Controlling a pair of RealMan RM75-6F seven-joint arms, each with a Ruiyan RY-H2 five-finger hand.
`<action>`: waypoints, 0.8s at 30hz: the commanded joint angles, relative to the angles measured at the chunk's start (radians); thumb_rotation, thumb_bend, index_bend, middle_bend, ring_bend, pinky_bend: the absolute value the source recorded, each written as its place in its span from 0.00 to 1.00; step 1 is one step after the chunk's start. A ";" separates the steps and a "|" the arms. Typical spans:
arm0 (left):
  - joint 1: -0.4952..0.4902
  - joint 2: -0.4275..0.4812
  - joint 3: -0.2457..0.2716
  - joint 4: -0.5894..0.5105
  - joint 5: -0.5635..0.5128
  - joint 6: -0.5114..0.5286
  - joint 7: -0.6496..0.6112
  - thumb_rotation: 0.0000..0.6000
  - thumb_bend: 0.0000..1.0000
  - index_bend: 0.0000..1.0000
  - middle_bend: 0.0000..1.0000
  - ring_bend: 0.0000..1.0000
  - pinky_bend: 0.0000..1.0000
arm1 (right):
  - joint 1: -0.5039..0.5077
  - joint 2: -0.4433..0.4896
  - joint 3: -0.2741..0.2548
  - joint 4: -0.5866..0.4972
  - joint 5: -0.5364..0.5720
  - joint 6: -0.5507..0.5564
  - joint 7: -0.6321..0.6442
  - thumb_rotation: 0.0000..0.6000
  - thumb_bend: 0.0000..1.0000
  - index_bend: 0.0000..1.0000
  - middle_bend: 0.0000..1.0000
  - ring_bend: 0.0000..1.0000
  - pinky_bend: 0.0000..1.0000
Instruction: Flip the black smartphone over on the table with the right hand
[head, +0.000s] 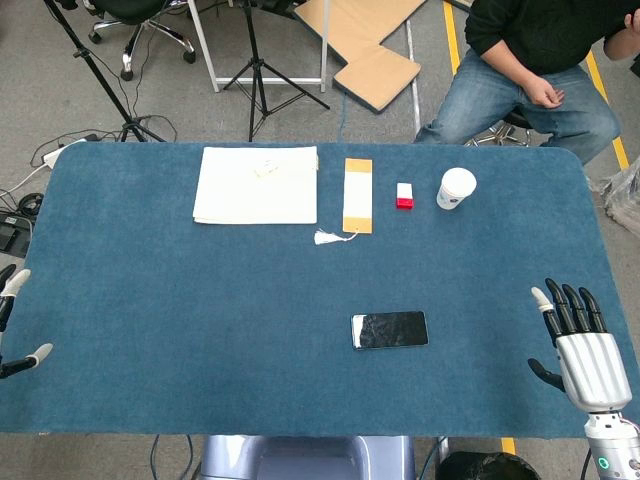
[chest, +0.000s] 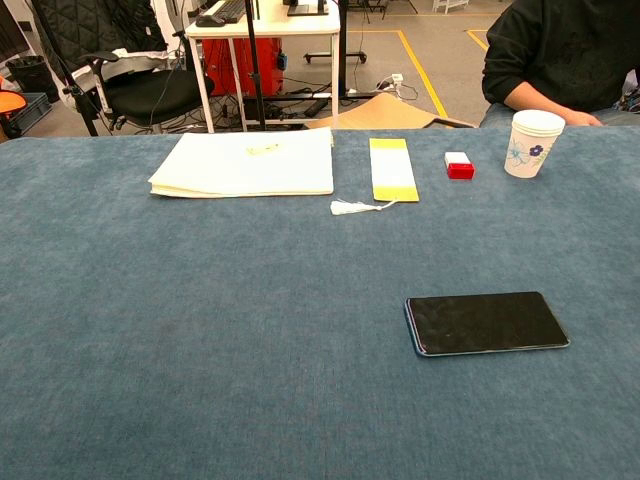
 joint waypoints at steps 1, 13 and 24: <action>0.001 0.001 0.000 0.000 0.001 0.001 0.000 1.00 0.00 0.00 0.00 0.00 0.00 | -0.002 -0.002 0.000 -0.002 0.000 -0.004 -0.010 1.00 0.00 0.01 0.00 0.00 0.00; -0.013 -0.003 -0.023 0.007 -0.057 -0.034 0.010 1.00 0.00 0.00 0.00 0.00 0.00 | 0.163 -0.081 0.033 -0.086 0.022 -0.300 -0.410 1.00 0.00 0.00 0.00 0.00 0.00; -0.044 -0.028 -0.045 0.030 -0.135 -0.100 0.064 1.00 0.00 0.00 0.00 0.00 0.00 | 0.468 -0.296 0.132 -0.157 0.355 -0.697 -0.958 1.00 0.00 0.01 0.02 0.00 0.00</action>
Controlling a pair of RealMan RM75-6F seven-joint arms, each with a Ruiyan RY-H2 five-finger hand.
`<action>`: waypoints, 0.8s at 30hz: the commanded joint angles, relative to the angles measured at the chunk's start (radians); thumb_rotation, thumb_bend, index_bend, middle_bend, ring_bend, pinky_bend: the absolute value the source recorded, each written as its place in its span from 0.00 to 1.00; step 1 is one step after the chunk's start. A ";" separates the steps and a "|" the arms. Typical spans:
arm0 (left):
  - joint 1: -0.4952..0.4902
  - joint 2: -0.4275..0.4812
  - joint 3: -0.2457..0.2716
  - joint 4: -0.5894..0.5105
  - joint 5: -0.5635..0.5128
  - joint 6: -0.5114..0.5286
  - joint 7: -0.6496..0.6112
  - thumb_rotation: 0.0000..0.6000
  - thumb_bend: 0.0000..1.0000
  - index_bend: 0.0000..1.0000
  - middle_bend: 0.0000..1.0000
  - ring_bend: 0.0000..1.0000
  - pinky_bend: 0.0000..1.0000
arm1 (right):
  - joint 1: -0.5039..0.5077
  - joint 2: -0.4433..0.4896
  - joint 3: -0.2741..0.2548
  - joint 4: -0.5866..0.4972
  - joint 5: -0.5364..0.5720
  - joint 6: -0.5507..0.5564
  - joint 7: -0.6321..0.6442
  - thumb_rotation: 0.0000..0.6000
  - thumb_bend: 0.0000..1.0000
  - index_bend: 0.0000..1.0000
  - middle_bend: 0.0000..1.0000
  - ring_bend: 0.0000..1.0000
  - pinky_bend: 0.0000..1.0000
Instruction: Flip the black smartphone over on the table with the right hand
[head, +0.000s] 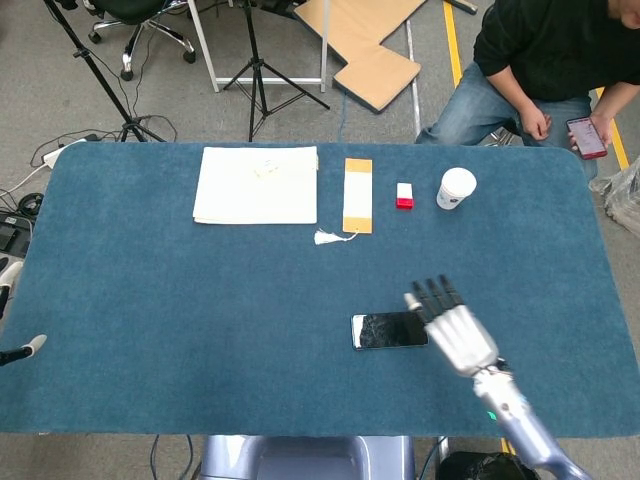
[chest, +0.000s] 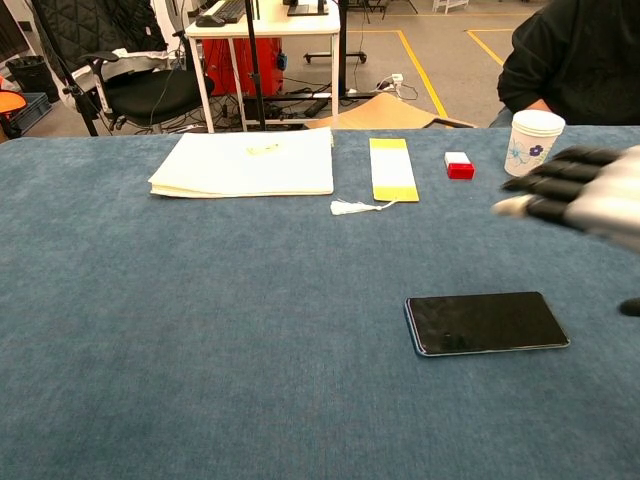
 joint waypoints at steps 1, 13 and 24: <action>-0.007 -0.005 -0.003 0.005 -0.010 -0.012 0.007 1.00 0.00 0.00 0.00 0.00 0.00 | 0.154 -0.124 0.048 -0.021 0.214 -0.145 -0.206 1.00 0.00 0.02 0.03 0.00 0.00; -0.013 -0.009 -0.004 0.007 -0.020 -0.024 0.014 1.00 0.00 0.00 0.00 0.00 0.00 | 0.334 -0.263 0.013 0.010 0.548 -0.090 -0.464 1.00 0.00 0.10 0.12 0.00 0.00; -0.017 -0.010 -0.002 0.006 -0.020 -0.029 0.018 1.00 0.00 0.00 0.00 0.00 0.00 | 0.428 -0.327 -0.032 0.022 0.713 -0.005 -0.508 1.00 0.00 0.15 0.18 0.00 0.00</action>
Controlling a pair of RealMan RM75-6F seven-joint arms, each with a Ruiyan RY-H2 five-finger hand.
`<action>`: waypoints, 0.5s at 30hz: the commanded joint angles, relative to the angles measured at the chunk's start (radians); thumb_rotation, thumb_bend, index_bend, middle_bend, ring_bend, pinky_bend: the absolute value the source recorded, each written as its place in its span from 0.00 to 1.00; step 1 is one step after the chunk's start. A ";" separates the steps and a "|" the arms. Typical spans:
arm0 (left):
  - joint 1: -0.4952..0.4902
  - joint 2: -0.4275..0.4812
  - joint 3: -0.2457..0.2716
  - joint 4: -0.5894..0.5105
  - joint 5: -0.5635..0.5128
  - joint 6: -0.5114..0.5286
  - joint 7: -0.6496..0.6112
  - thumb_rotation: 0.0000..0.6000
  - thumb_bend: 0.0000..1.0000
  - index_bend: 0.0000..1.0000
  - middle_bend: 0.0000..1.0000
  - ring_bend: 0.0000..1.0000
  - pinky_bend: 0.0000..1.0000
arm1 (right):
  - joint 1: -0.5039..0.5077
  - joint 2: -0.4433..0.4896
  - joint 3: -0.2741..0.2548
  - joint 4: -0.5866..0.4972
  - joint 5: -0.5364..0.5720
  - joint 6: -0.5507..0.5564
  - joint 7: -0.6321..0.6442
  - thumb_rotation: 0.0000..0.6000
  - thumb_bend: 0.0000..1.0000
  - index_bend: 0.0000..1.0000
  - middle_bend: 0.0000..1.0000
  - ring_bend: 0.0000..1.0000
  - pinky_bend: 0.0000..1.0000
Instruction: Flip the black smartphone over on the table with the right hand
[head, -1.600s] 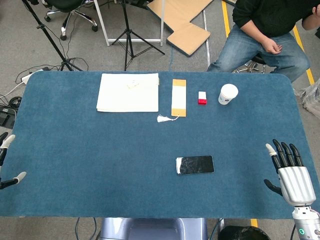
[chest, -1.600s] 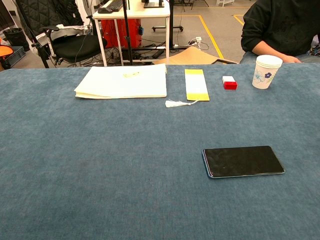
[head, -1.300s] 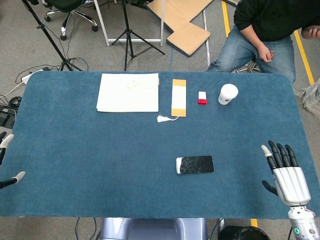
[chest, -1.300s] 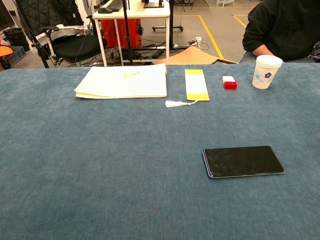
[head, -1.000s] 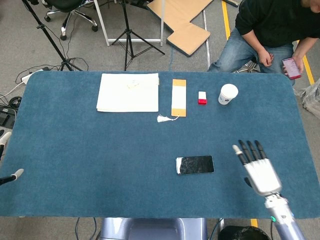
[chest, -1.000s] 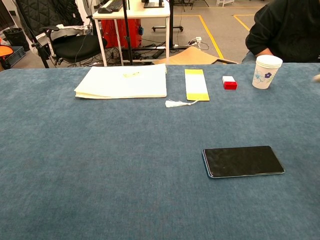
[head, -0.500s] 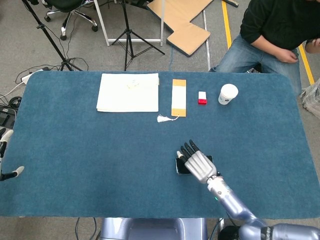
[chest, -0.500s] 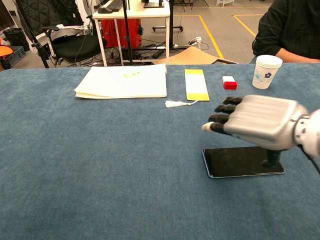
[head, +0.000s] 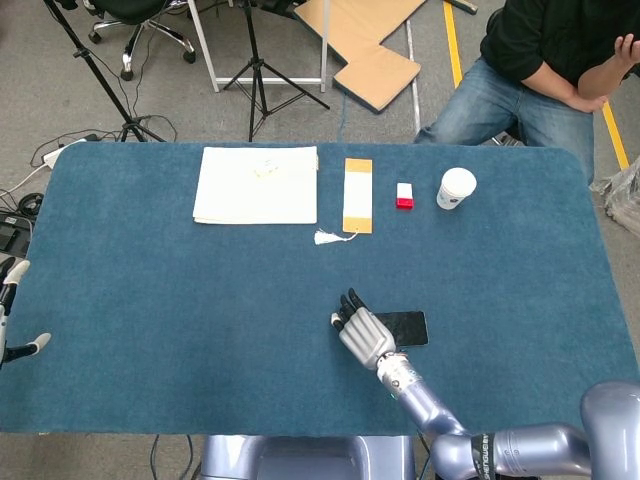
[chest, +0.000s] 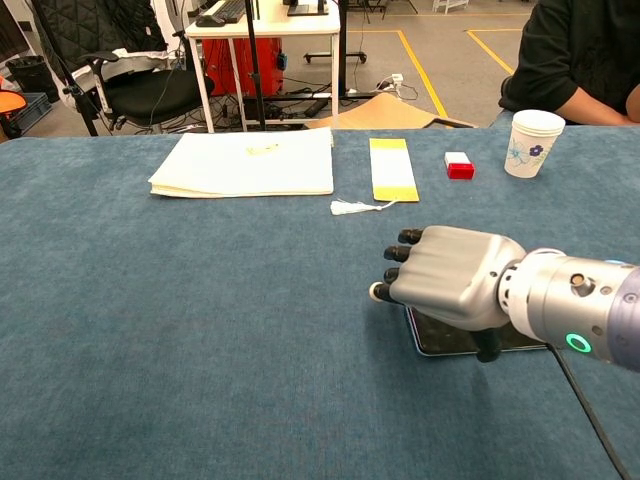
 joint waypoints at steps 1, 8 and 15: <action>-0.001 0.000 0.000 0.000 0.000 -0.001 -0.001 1.00 0.00 0.00 0.00 0.00 0.00 | 0.027 -0.014 -0.021 0.004 0.026 0.024 -0.001 1.00 0.00 0.16 0.19 0.00 0.00; -0.002 0.002 0.000 -0.001 0.001 -0.001 -0.004 1.00 0.00 0.00 0.00 0.00 0.00 | 0.044 -0.022 -0.058 0.041 0.019 0.044 0.062 1.00 0.00 0.18 0.21 0.00 0.00; -0.004 -0.002 0.002 -0.002 0.001 -0.001 0.005 1.00 0.00 0.00 0.00 0.00 0.00 | 0.054 -0.031 -0.077 0.086 0.009 0.056 0.128 1.00 0.00 0.20 0.25 0.00 0.00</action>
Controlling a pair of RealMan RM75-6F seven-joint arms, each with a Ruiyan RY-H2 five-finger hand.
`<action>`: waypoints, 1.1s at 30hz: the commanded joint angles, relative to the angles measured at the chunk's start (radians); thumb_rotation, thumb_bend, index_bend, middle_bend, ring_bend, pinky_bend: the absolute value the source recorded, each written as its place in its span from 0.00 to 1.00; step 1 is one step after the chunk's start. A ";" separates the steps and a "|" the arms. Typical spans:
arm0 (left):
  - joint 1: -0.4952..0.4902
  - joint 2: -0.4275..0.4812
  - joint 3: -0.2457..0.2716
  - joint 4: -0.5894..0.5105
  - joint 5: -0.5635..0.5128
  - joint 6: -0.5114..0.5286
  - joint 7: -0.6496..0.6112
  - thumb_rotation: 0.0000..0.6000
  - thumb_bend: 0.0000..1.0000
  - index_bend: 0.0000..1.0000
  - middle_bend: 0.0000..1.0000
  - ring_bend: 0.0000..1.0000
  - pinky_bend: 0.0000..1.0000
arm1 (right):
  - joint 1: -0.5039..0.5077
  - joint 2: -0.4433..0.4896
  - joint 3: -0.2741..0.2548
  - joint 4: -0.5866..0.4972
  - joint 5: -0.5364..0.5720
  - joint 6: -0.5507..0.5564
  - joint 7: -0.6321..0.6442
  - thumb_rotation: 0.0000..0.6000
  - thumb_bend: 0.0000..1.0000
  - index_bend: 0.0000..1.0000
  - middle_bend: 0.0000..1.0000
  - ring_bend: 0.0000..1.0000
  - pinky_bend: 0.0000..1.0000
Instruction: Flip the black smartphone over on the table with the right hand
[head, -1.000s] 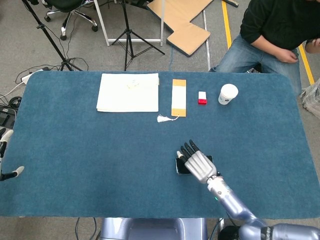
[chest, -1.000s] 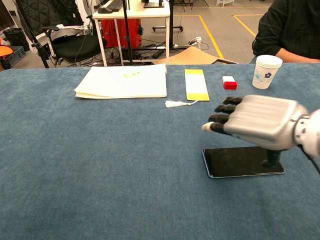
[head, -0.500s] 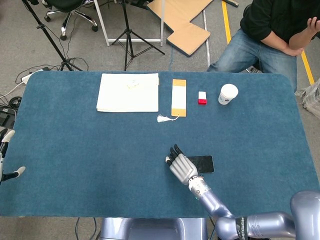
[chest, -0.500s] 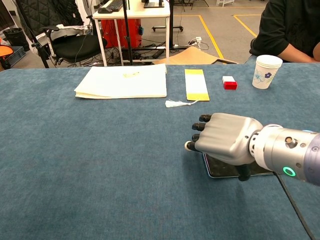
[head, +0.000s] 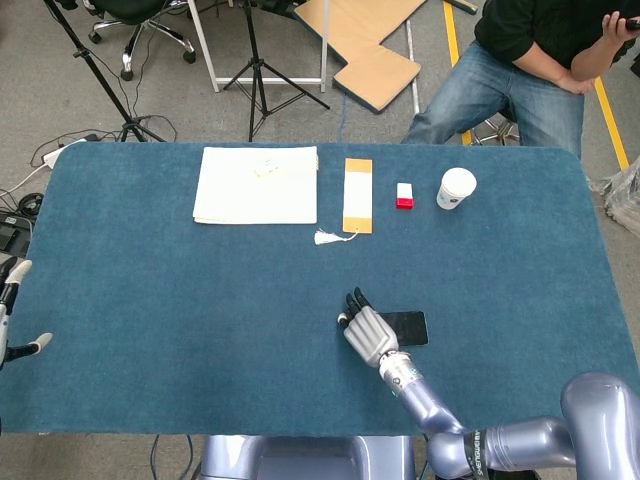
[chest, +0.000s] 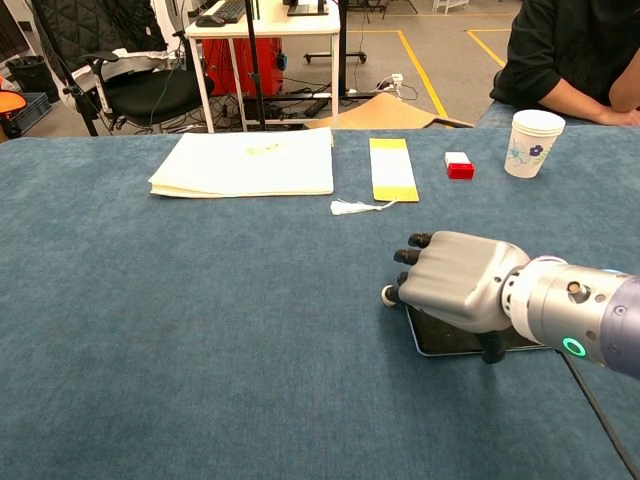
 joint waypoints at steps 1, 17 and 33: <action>-0.001 -0.001 0.000 0.000 -0.001 -0.001 0.002 1.00 0.00 0.00 0.00 0.00 0.00 | 0.004 -0.006 -0.006 0.018 0.001 0.006 0.029 1.00 0.00 0.21 0.25 0.00 0.00; -0.005 -0.005 0.002 0.001 -0.006 -0.009 0.012 1.00 0.00 0.00 0.00 0.00 0.00 | -0.015 -0.028 -0.010 0.092 -0.056 -0.014 0.245 1.00 0.09 0.39 0.46 0.13 0.04; -0.007 -0.007 0.004 0.000 -0.006 -0.010 0.017 1.00 0.00 0.00 0.00 0.00 0.00 | -0.108 0.006 -0.012 0.160 -0.413 0.051 0.660 1.00 0.19 0.45 0.52 0.26 0.09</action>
